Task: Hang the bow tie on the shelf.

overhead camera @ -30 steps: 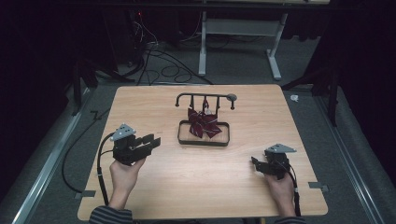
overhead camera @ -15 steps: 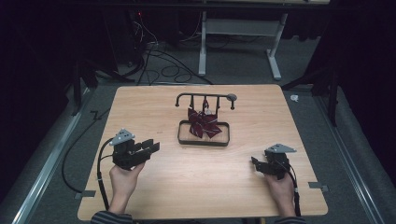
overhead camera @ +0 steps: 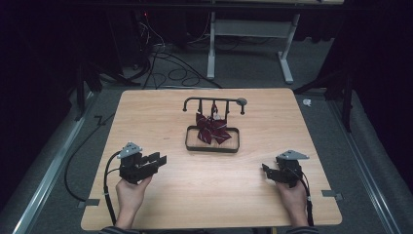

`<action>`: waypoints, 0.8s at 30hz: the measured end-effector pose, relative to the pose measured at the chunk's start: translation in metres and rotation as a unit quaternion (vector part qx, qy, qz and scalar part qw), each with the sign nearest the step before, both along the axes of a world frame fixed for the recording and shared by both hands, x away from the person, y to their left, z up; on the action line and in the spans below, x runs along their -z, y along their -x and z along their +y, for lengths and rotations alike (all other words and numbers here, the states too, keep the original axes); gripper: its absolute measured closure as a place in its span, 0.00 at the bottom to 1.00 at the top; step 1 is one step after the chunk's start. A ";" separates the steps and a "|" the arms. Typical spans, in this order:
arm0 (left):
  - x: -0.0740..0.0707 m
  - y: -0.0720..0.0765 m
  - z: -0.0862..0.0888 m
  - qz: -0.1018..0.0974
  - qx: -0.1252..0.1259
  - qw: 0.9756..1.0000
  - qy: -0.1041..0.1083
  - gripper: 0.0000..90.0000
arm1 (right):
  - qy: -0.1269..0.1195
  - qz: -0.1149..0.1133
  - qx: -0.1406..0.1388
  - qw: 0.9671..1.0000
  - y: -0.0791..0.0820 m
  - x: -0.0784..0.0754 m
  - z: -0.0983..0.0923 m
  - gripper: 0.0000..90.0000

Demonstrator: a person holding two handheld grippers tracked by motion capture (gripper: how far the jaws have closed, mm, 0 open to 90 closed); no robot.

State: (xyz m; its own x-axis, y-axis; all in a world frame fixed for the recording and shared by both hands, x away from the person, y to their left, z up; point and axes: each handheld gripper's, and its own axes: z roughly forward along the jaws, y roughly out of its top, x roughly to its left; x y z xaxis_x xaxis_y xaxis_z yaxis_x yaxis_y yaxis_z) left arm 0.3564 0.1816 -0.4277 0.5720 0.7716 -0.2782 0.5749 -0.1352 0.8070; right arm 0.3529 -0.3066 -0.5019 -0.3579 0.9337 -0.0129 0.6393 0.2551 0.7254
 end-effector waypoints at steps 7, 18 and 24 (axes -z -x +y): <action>0.010 0.002 0.000 0.002 -0.007 1.000 -0.017 0.65 | 0.000 0.000 0.000 1.000 0.000 0.000 0.000 0.38; 0.029 0.004 -0.002 0.011 -0.019 0.999 -0.045 0.62 | 0.001 0.001 -0.001 1.000 0.000 0.000 0.000 0.38; 0.040 0.004 -0.005 0.019 -0.024 0.998 -0.062 0.59 | 0.001 0.000 0.000 1.000 0.000 0.000 0.000 0.38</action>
State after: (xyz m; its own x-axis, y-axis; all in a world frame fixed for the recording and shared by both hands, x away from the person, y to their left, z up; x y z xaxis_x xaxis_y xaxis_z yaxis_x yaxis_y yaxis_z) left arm 0.3522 0.1768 -0.4674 0.5242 0.8279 -0.1995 0.6124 -0.2037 0.7639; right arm 0.3529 -0.3063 -0.5019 -0.3578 0.9337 -0.0151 0.6388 0.2565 0.7253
